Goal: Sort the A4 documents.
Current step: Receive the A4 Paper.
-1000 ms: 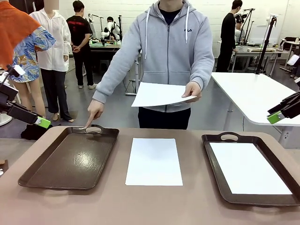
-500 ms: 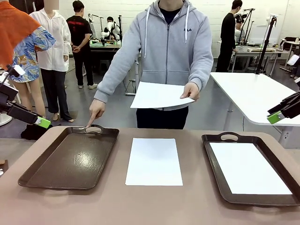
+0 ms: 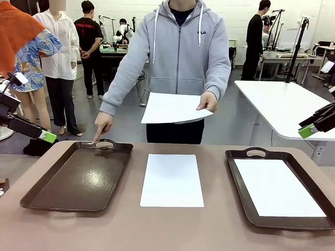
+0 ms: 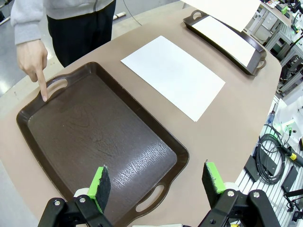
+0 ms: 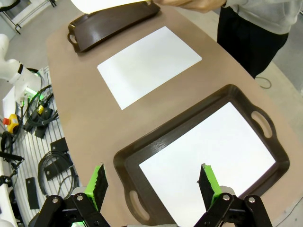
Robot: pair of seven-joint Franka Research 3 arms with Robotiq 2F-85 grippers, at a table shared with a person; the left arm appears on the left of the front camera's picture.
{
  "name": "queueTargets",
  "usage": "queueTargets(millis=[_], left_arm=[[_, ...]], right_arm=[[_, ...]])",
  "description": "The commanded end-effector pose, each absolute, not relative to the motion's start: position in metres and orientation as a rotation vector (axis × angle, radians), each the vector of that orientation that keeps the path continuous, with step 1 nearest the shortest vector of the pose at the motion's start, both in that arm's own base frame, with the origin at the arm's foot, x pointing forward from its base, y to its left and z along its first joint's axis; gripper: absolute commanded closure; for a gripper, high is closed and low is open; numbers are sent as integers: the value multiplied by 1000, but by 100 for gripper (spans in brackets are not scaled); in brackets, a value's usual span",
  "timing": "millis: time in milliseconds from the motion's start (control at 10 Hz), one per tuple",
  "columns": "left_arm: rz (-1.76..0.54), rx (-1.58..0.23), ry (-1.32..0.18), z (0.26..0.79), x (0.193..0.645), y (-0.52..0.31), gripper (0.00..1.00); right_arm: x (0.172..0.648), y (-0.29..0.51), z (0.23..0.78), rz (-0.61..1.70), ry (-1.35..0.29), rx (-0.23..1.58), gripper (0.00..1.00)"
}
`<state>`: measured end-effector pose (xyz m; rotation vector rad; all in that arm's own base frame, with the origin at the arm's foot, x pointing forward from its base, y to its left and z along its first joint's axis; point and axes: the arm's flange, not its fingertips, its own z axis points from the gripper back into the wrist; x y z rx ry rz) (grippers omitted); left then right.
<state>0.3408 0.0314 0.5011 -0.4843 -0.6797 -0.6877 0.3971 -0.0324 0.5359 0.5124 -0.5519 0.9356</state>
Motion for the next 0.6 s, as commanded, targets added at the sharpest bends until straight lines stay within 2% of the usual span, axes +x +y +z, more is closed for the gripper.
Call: queueTargets(millis=[0, 500], left_arm=[[-697, -501, -692, 500, 342, 33, 0], [-697, -501, -692, 500, 342, 33, 0]], right_arm=[[397, -32, 536, 938, -550, 515, 0], [397, -32, 536, 938, -550, 515, 0]])
